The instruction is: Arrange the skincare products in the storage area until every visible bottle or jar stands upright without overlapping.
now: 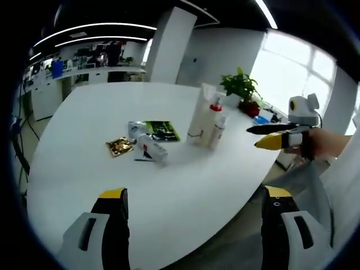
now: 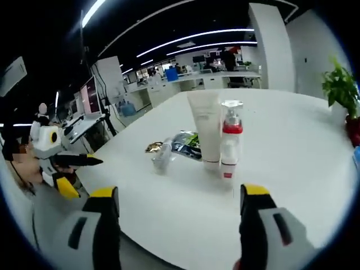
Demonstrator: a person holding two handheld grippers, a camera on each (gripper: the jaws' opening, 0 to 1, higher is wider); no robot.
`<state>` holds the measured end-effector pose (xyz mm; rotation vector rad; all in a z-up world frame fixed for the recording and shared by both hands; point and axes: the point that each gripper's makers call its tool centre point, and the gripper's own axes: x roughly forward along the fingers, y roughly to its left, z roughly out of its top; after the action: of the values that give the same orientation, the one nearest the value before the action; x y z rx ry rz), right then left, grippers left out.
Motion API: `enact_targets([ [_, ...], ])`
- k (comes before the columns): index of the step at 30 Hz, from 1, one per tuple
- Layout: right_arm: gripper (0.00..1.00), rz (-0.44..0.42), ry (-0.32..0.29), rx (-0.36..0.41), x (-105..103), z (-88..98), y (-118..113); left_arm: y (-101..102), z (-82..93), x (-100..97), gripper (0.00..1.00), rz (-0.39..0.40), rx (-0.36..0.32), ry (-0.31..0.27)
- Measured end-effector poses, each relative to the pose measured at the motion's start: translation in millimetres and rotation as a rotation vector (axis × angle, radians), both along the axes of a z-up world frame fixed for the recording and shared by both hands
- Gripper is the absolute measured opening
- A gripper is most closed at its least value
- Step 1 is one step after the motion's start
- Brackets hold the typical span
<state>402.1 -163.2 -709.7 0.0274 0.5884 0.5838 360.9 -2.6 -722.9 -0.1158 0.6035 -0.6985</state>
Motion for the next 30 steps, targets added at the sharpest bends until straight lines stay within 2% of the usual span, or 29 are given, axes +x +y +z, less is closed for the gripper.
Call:
enact_targets([
  [3, 0.87, 0.037, -0.010, -0.002, 11, 1.6, 17, 0, 0.5, -0.6, 0.97, -0.002, -0.002, -0.002],
  [10, 0.84, 0.094, 0.012, 0.005, 33, -1.0, 51, -2, 1.0, -2.4, 0.96, -0.016, -0.015, 0.002],
  [15, 0.78, 0.159, 0.047, -0.071, 41, -13.0, 67, -1, 0.6, -0.7, 0.96, -0.010, -0.024, 0.005],
  [30, 0.70, 0.253, 0.111, -0.167, 69, -36.4, 107, 1, -2.1, 0.4, 0.95, -0.008, -0.018, 0.012],
])
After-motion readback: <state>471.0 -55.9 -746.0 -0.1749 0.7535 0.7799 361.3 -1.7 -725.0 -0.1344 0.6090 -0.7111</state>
